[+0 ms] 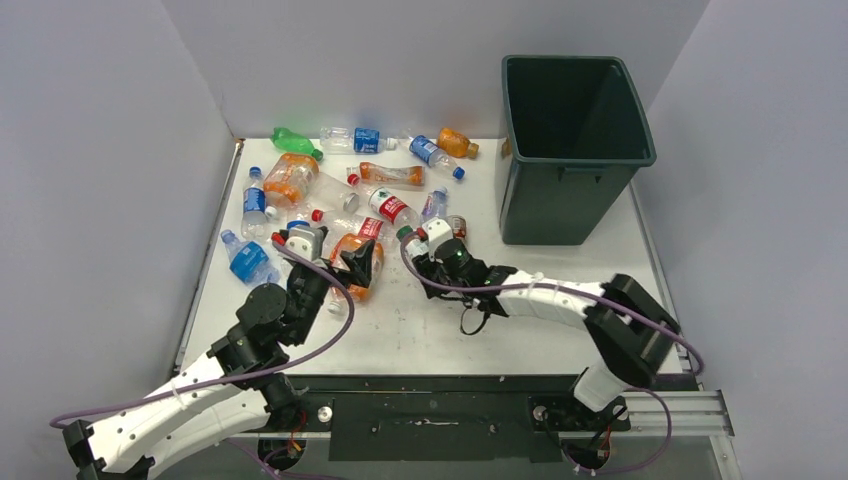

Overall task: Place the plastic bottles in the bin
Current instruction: Pick up the plastic bottle at the center of the board, then place the plastic bottle in the trash bin, then pick up the plastic bottle at the center of the board.

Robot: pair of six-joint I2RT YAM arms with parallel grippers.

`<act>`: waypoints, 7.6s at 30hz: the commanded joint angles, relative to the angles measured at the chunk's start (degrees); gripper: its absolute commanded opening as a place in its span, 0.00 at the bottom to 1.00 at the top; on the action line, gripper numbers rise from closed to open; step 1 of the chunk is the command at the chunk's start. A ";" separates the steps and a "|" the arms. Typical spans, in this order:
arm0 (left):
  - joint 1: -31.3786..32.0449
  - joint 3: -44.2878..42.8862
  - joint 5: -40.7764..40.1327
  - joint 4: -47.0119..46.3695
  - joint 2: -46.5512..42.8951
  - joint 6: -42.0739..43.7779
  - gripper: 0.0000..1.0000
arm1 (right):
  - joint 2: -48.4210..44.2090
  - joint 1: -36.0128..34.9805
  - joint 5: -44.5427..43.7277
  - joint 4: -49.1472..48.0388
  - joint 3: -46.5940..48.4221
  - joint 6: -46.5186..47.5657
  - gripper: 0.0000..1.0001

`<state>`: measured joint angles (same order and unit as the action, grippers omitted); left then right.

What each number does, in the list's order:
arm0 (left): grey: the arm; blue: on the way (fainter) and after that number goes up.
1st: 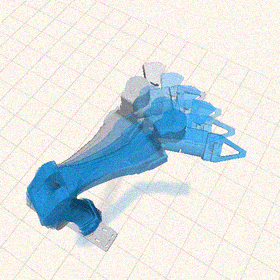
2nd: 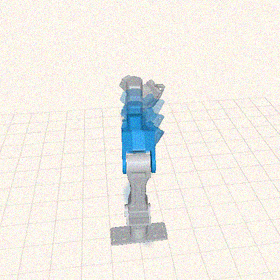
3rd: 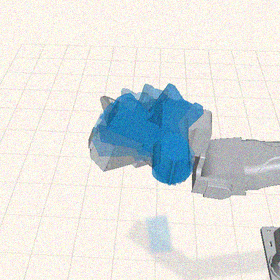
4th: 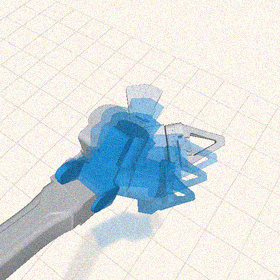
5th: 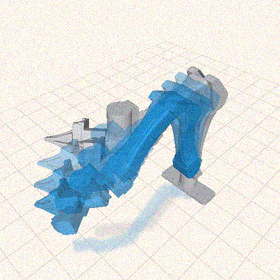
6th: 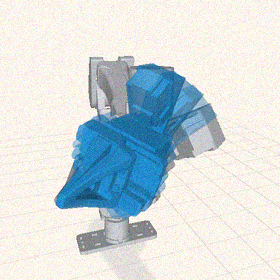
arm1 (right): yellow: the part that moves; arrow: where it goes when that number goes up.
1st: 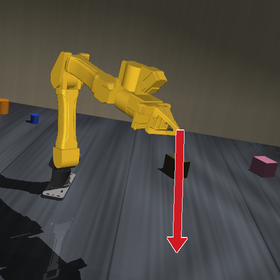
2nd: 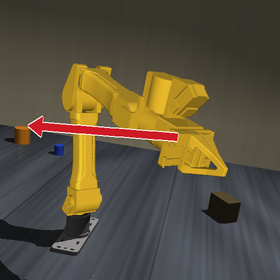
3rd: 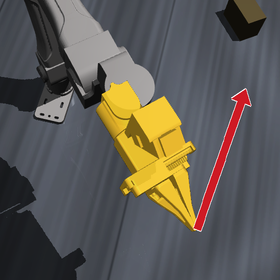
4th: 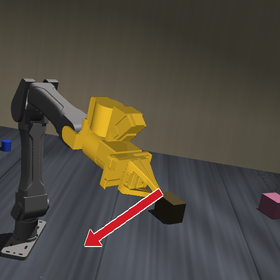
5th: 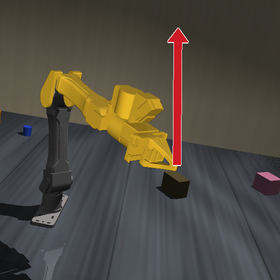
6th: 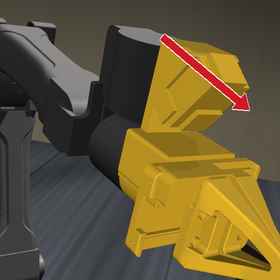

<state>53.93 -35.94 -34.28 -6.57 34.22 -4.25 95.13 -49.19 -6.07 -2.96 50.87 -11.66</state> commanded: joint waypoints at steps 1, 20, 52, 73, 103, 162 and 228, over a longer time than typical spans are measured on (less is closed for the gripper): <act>0.21 0.46 -0.13 -4.15 -1.26 -1.20 0.96 | -14.95 -2.52 0.48 -7.13 -4.07 -1.79 0.37; -15.10 -3.87 43.95 -14.55 6.50 -38.36 0.96 | -44.45 -4.50 9.28 -52.15 -33.49 -12.82 0.05; -4.26 -8.50 52.10 -19.63 20.72 -25.88 0.36 | -39.26 -12.26 9.63 -59.11 -30.58 -10.24 0.11; -3.97 -4.31 36.97 -4.77 7.95 5.83 0.00 | -41.84 -13.13 -1.50 12.46 12.47 -1.65 0.98; -3.09 0.15 41.06 -8.98 6.06 1.02 0.99 | -26.45 -13.14 1.52 13.94 22.85 -4.53 0.05; -2.86 0.95 -0.12 -5.42 2.36 6.53 0.96 | -33.41 19.52 4.63 1.09 22.80 -10.38 1.00; -2.52 -3.94 6.51 2.15 9.67 4.60 0.96 | -5.11 5.84 -8.86 -12.67 -9.34 -18.04 0.05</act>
<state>51.09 -38.02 -28.18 -2.72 44.88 0.62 98.72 -41.01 -14.11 -18.28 42.72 -29.41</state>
